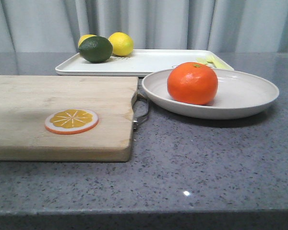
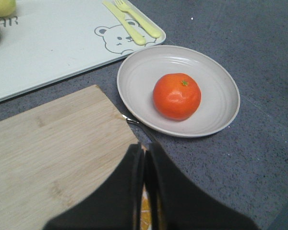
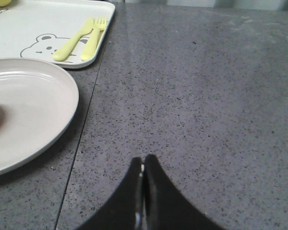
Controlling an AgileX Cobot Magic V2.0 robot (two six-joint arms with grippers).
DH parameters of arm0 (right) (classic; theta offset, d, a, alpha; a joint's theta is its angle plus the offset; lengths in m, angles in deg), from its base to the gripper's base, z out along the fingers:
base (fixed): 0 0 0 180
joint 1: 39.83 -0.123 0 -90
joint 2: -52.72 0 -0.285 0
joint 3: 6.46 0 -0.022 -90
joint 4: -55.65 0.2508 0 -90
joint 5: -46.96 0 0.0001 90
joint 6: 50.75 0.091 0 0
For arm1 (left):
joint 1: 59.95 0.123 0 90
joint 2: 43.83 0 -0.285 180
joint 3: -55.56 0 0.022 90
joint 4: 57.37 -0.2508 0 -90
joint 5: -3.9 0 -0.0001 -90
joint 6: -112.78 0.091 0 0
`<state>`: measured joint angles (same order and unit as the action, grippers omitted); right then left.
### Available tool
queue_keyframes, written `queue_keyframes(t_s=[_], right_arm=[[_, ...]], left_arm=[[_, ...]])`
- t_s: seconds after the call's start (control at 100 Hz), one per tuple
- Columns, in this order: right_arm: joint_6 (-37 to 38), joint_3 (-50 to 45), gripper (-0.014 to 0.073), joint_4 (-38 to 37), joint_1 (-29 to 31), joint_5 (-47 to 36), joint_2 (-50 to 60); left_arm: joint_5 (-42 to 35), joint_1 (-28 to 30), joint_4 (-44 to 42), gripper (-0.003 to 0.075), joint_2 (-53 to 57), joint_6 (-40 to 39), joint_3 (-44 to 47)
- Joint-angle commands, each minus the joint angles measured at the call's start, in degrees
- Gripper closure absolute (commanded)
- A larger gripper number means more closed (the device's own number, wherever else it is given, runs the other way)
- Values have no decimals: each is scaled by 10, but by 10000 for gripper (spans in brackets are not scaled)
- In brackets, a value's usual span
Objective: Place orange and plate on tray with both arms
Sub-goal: 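Lower the orange onto the plate, open the left gripper, withdraw, then lower the right gripper to the plate rim nearest it and grip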
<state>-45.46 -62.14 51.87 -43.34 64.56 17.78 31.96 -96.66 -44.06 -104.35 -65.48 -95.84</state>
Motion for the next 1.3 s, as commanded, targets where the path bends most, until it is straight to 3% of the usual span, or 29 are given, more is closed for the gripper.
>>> queue_keyframes(t_s=[0.0, 0.33, 0.43, 0.55, 0.65, 0.98, 1.289], right_arm=[[1, 30, 661, 0, 5, -27, -7], [0, 108, 643, 0, 5, 92, -73], [-4, 148, 529, 0, -1, 128, -115], [-4, 198, 317, 17, -10, 153, -169], [-4, 243, 239, 38, -18, 179, -221], [-4, 410, 238, 79, -61, 302, -418], [-4, 504, 238, 87, -90, 320, -570]], left_arm=[[-56, 1, 4, 740, 44, 1, 18], [-64, 1, -9, 741, 145, 1, 101], [-64, 1, -9, 741, 151, 1, 101], [-64, 1, -9, 741, 151, 1, 101], [-64, 1, -9, 741, 151, 1, 101], [-47, 1, -9, 740, 151, 1, 101], [-38, 1, -9, 741, 151, 1, 101]])
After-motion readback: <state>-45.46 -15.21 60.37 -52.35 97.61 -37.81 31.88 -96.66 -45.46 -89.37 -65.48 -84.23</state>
